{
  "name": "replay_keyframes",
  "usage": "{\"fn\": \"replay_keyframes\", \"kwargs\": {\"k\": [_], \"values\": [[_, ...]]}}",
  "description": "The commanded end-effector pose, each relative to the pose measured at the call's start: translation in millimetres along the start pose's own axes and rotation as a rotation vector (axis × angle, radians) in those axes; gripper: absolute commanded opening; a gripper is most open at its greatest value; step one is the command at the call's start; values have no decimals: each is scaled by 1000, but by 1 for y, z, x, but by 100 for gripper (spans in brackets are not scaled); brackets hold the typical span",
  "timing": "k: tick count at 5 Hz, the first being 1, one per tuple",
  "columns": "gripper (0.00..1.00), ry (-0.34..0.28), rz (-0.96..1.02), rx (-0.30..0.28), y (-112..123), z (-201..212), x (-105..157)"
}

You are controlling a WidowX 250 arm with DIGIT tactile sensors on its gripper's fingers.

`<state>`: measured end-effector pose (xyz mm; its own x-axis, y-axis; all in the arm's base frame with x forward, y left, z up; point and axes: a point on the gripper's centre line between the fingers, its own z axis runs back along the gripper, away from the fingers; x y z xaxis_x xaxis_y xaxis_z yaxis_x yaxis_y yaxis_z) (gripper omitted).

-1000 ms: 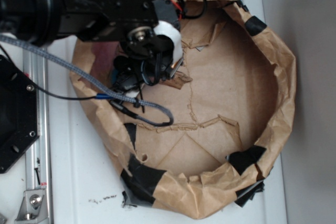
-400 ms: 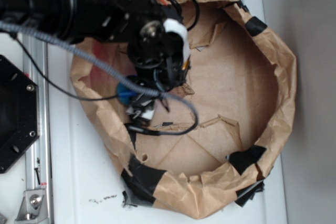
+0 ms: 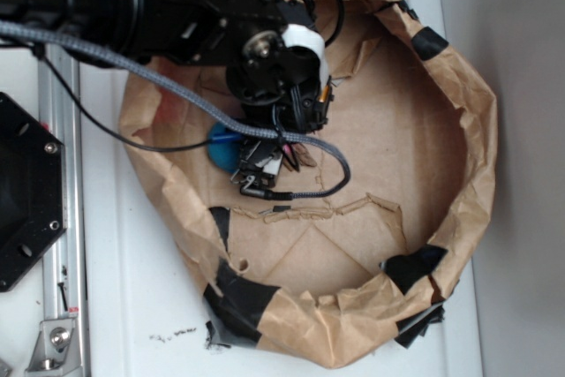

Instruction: Grab the blue ball.

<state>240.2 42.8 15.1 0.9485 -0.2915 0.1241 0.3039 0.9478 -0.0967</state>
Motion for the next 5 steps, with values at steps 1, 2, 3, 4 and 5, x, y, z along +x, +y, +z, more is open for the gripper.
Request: {"fn": "replay_keyframes", "kwargs": {"k": [1, 2, 3, 4, 5], "values": [[0, 14, -18, 27, -6, 6, -5], [0, 15, -44, 51, -7, 13, -3], [0, 2, -47, 65, -9, 22, -2], [100, -61, -17, 77, -8, 52, 6], [100, -86, 33, 91, -4, 80, 14]]}}
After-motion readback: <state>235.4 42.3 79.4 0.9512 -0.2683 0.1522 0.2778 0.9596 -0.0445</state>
